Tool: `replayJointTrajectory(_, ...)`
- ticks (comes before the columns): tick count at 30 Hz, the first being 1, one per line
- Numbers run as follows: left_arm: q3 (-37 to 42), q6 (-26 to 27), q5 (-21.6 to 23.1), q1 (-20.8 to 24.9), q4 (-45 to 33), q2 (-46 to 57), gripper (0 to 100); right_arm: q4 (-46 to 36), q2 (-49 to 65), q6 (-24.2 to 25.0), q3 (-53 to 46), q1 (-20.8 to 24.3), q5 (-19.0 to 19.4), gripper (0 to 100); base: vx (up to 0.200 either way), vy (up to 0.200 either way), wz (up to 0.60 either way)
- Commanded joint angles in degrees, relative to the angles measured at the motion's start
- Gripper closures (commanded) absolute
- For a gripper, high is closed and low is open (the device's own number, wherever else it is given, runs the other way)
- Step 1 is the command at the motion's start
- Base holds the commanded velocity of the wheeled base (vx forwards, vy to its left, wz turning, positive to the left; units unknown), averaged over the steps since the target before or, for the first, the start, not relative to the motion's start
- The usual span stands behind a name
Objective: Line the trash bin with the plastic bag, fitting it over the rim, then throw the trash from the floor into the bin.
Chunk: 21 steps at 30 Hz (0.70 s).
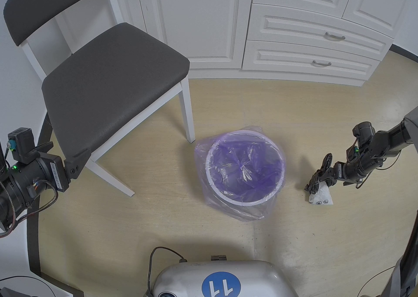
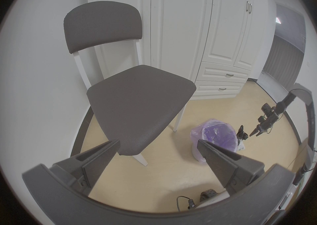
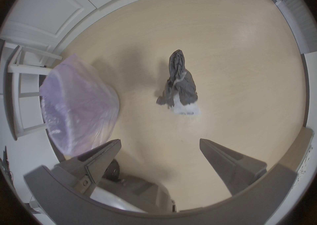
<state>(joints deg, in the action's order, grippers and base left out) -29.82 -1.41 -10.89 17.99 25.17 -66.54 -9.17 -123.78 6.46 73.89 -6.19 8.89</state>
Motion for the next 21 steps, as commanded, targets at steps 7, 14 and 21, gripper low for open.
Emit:
replayJointTrajectory(7,3.1,0.1,1.7,0.0,5.5,-1.8,0,4.3,-26.0,-0.3,26.1,-0.9,0.0,0,0.000,0.000,0.00)
replayJointTrajectory(14,5.6,0.2,1.7,-0.2,13.3,-5.2,0,3.0,-36.5,-4.4,40.0,-1.0,0.0,0,0.000,0.000,0.00)
replayJointTrajectory(21,6.3,0.2,1.7,-0.6,16.6,-7.3,0,-1.7,-39.0,-6.5,40.7,-1.5,-0.4,0,0.000,0.000,0.00)
